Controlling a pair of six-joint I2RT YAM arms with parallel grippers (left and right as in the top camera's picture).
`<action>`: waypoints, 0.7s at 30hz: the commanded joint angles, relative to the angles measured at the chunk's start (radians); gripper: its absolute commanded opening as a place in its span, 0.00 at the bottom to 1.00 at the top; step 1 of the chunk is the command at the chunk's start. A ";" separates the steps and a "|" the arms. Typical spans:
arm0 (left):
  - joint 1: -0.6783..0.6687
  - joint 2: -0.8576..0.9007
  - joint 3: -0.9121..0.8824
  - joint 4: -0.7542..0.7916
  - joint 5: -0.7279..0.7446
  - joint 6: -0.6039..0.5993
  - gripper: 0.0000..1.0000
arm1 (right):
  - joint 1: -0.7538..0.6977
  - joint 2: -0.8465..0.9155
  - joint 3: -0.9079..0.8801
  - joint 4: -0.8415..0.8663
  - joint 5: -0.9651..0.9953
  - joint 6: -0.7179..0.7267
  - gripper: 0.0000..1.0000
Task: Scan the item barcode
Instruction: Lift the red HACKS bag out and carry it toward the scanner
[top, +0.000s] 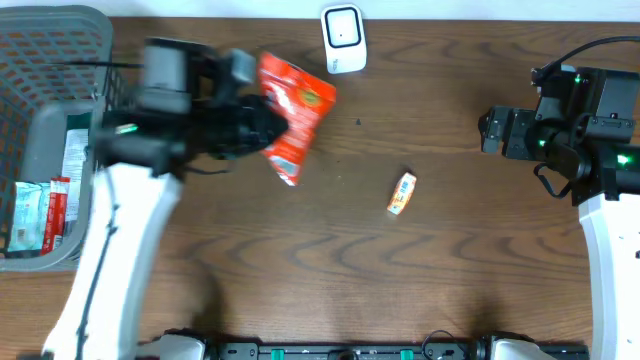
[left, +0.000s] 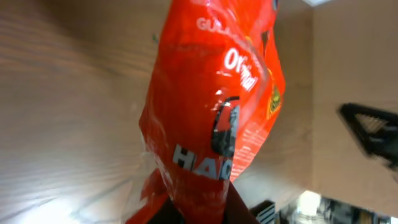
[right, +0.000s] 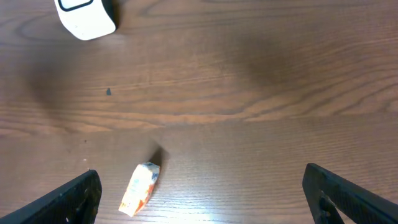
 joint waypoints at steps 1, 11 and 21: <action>-0.105 0.090 -0.078 0.107 -0.039 -0.117 0.07 | -0.004 -0.007 0.016 -0.001 -0.002 0.012 0.99; -0.191 0.402 -0.093 0.306 -0.039 -0.245 0.07 | -0.004 -0.007 0.016 -0.001 -0.002 0.012 0.99; -0.247 0.564 -0.095 0.380 -0.092 -0.321 0.07 | -0.004 -0.007 0.016 -0.001 -0.002 0.012 0.99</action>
